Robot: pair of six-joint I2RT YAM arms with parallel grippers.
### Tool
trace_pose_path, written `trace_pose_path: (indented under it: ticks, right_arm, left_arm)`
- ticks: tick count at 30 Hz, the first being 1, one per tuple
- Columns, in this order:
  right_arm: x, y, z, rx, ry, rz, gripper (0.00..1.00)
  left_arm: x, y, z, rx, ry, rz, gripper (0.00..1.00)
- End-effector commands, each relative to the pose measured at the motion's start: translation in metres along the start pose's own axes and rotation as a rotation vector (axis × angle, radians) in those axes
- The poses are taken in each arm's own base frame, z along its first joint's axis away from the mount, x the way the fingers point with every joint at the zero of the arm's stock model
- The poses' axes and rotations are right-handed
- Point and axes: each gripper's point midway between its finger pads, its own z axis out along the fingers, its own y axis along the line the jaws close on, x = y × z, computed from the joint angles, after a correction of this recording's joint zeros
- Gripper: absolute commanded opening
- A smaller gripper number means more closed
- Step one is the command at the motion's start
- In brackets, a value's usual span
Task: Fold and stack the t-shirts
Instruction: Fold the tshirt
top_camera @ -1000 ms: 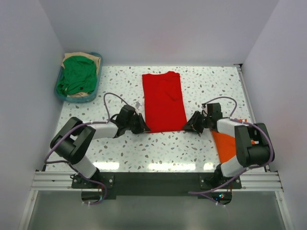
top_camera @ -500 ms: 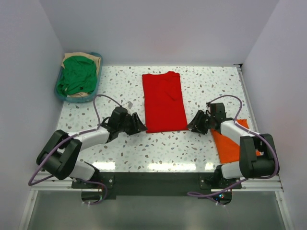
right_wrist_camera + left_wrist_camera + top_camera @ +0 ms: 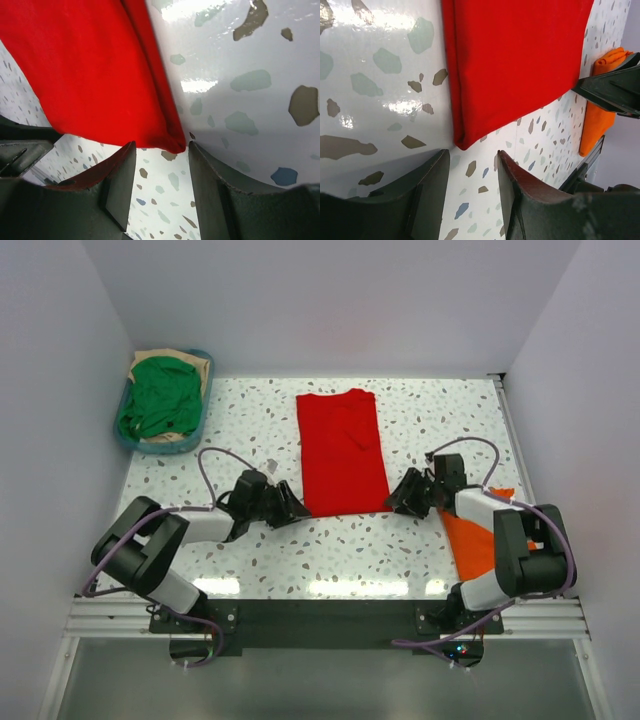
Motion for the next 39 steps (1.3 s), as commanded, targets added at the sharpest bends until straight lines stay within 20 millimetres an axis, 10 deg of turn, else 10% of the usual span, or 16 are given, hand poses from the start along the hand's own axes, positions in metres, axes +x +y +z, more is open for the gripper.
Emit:
trace_pose_path:
  ticks: [1,10,18,39]
  right_arm:
    - [0.0,-0.01,0.011,0.045,-0.009,-0.007,0.5]
    - [0.009,-0.006,0.026,0.042,0.026,-0.009,0.33]
    - [0.012,0.003,0.014,0.013,0.027,-0.028,0.05]
    - [0.11,0.002,-0.078,-0.134,0.046,-0.075,0.0]
  left_arm:
    - [0.001,0.02,0.008,-0.077,-0.028,-0.042,0.48]
    - [0.008,0.032,0.023,-0.146,-0.015,-0.058,0.42]
    - [0.007,0.024,0.014,-0.154,-0.016,-0.036,0.0]
    - [0.068,-0.004,-0.078,-0.04,-0.006,0.055,0.0]
